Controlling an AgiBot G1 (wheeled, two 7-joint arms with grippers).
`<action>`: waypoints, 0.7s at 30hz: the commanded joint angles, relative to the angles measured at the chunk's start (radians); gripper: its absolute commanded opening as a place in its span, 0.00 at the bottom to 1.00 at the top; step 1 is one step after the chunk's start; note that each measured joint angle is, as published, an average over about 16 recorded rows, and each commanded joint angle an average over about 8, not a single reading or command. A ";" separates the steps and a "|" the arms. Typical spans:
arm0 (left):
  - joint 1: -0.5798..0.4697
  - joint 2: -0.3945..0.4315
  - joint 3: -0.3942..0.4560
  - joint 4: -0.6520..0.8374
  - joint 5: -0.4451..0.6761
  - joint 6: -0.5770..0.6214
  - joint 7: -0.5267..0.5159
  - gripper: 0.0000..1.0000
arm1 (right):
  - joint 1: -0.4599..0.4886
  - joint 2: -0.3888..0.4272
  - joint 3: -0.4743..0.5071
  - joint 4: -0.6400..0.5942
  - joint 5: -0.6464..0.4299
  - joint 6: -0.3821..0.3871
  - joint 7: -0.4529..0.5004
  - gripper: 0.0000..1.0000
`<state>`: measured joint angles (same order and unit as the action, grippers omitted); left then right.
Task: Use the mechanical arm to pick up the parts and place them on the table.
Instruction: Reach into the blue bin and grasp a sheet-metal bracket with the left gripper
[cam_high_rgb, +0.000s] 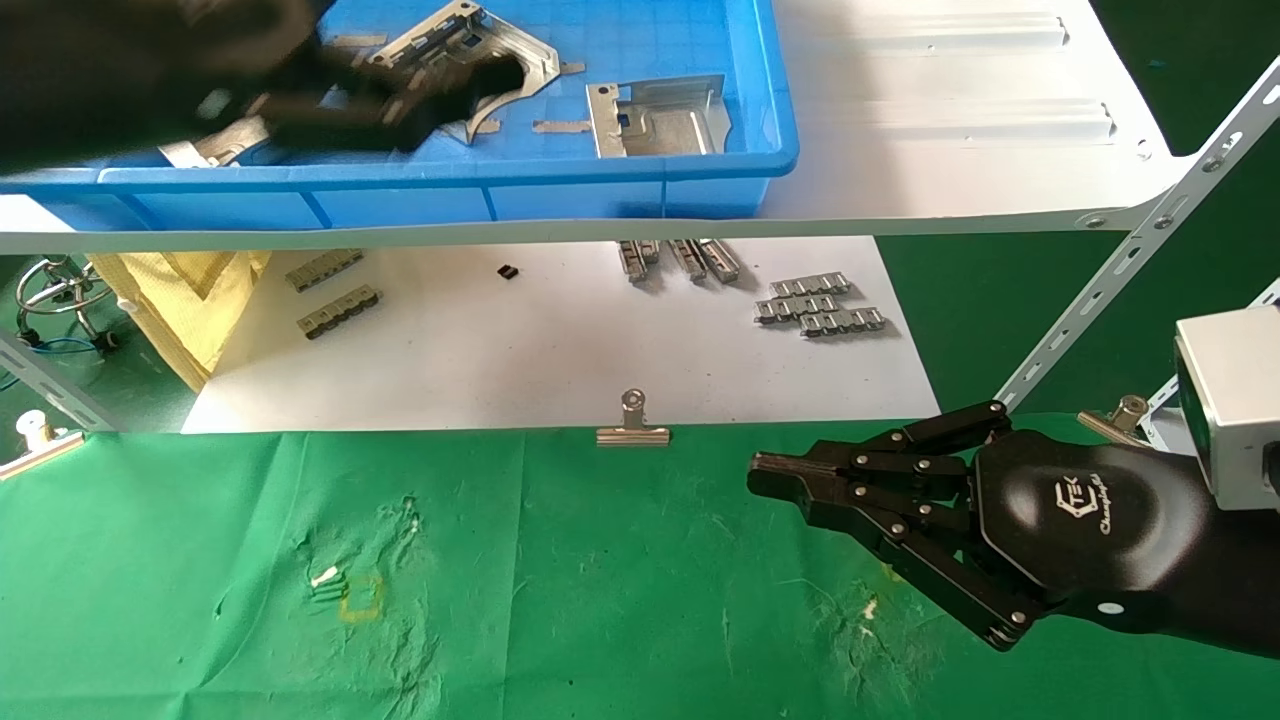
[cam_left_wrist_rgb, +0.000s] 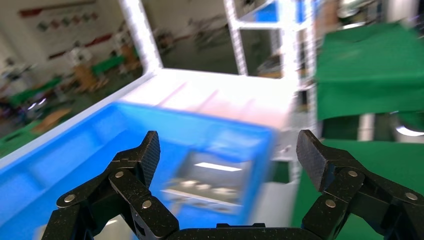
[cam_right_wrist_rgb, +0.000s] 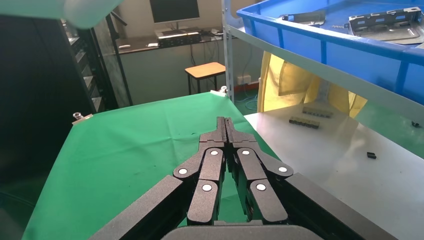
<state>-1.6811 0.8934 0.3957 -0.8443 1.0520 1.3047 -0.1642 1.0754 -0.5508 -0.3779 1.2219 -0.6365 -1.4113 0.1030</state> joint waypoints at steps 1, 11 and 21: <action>-0.088 0.049 0.033 0.096 0.068 -0.020 0.007 1.00 | 0.000 0.000 0.000 0.000 0.000 0.000 0.000 0.00; -0.303 0.258 0.136 0.554 0.275 -0.252 0.105 0.90 | 0.000 0.000 0.000 0.000 0.000 0.000 0.000 0.00; -0.363 0.335 0.158 0.743 0.328 -0.422 0.145 0.00 | 0.000 0.000 0.000 0.000 0.000 0.000 0.000 0.00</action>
<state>-2.0441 1.2245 0.5561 -0.1102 1.3814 0.8996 -0.0243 1.0754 -0.5508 -0.3779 1.2219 -0.6364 -1.4113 0.1030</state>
